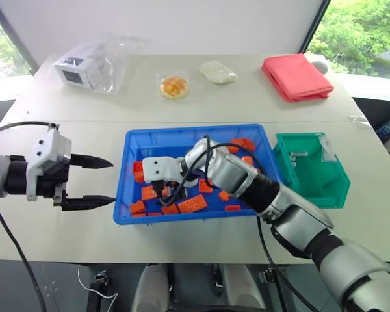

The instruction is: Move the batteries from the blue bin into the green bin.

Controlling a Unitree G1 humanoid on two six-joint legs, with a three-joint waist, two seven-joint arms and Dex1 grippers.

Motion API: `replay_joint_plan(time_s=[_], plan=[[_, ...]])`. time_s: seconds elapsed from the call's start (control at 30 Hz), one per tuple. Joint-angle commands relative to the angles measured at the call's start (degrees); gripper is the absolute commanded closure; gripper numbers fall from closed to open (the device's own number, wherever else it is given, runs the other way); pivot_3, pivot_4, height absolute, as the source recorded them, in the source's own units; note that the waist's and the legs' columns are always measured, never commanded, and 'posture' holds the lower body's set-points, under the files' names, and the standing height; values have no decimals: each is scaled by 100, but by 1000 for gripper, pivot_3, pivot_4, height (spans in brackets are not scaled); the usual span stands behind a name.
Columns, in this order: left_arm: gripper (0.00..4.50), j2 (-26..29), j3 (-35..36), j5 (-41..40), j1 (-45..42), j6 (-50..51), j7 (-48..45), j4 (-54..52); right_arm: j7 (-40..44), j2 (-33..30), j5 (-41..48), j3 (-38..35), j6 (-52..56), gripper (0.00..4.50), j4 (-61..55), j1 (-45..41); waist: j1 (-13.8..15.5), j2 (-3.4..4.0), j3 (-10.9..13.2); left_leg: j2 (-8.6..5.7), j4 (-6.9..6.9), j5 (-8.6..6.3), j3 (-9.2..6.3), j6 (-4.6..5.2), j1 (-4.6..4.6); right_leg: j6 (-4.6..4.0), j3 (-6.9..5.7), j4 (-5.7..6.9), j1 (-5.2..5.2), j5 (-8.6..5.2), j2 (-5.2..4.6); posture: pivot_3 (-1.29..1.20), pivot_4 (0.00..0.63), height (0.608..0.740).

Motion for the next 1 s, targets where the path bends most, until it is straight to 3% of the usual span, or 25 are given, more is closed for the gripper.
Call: replay_joint_plan(time_s=[0.03, 0.2, 0.43, 0.63, 0.87, 1.0], plan=[[0, -10, -42, -14, -145, -51, 20, 30, 70, 193, 137, -285, 141, 3216, -99, -36, -2, 0, 0, 0, 0, 0, 0, 0, 0, 0, 0, 0, 0, 0, 0, 0, 150, 734], [0, -18, -93, 8, -202, -73, 25, 96, -7, 437, 377, -881, 390, 3279, 244, -440, -13, 0, 0, 1, 0, 0, -2, -1, 0, 0, 0, 2, -1, 0, 2, 0, 150, 734], [0, -59, -284, 42, -477, -94, 59, 203, -764, 812, 47, -1454, -823, 3279, 2580, -1270, -14, 0, 0, 1, -2, 2, -2, -3, 1, 0, -1, 1, -1, 0, 2, 0, 150, 734], [0, -111, -426, 4, -665, -56, 80, 164, -478, 757, -122, -1517, -1436, 277, 3003, -1271, -16, -3, 2, 0, -5, 2, -1, -3, -4, 1, 0, -3, -3, 1, 0, 0, 150, 734], [0, -121, -484, -54, -686, -5, 55, 80, 933, -294, 411, -1578, -1348, 277, 639, -81, 11, -4, 2, -1, -5, 2, -8, -3, -2, 2, -2, 0, 1, 1, 1, 0, 150, 734], [0, -114, -536, -53, -717, -13, 48, 97, 1013, -504, 324, -1496, -1405, 277, 281, 375, -17, -4, 1, -1, -2, 2, -7, -4, 5, 2, -2, 2, 5, 1, 2, 0, 150, 734]])
